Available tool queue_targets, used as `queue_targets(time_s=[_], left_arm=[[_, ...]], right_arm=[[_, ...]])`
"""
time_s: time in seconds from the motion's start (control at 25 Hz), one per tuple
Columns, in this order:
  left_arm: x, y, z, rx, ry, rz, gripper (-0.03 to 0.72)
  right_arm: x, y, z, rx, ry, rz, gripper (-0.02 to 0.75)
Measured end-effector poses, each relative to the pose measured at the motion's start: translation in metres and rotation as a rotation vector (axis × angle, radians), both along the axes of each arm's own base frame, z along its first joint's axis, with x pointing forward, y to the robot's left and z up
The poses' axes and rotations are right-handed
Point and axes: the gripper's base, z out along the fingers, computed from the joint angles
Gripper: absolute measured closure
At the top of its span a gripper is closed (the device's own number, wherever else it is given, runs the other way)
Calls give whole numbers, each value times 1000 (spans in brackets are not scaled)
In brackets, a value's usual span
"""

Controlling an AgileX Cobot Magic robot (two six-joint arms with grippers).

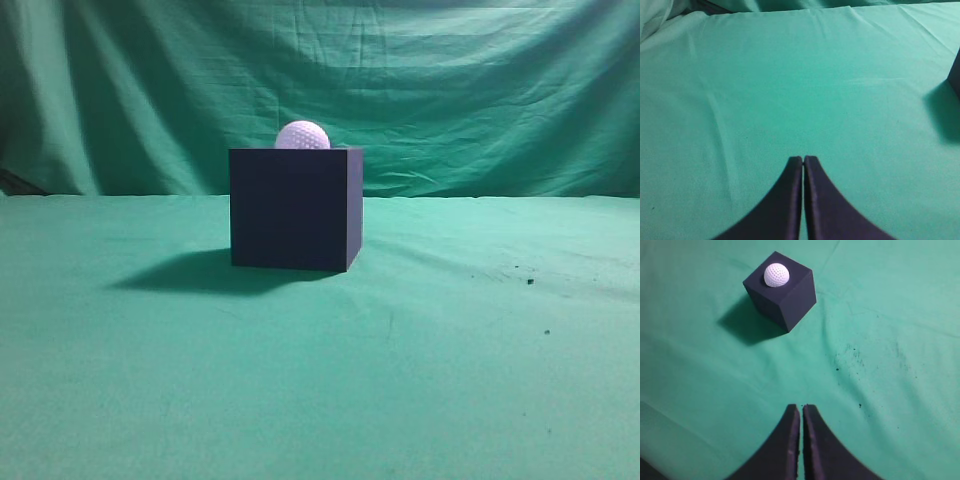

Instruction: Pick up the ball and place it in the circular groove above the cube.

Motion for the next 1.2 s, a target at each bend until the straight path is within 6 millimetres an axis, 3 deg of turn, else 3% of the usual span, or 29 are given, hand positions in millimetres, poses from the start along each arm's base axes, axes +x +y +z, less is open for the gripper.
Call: queue_targets(time_s=[0.36, 0.56, 0.72, 0.88, 1.2], left_arm=[[0, 0, 0, 0, 0, 0, 688], [0, 0, 0, 0, 0, 0, 688], [0, 0, 0, 0, 0, 0, 688], [0, 0, 0, 0, 0, 0, 688], [0, 0, 0, 0, 0, 0, 688]], right_arm=[[-31, -26, -2, 66, -74, -4, 738], [-27, -27, -11, 3, -98, -7, 738], [-18, -27, -17, 6, -231, -22, 738], [-17, -33, -37, 59, -358, -103, 738], [-25, -52, -107, 80, -495, -354, 738]])
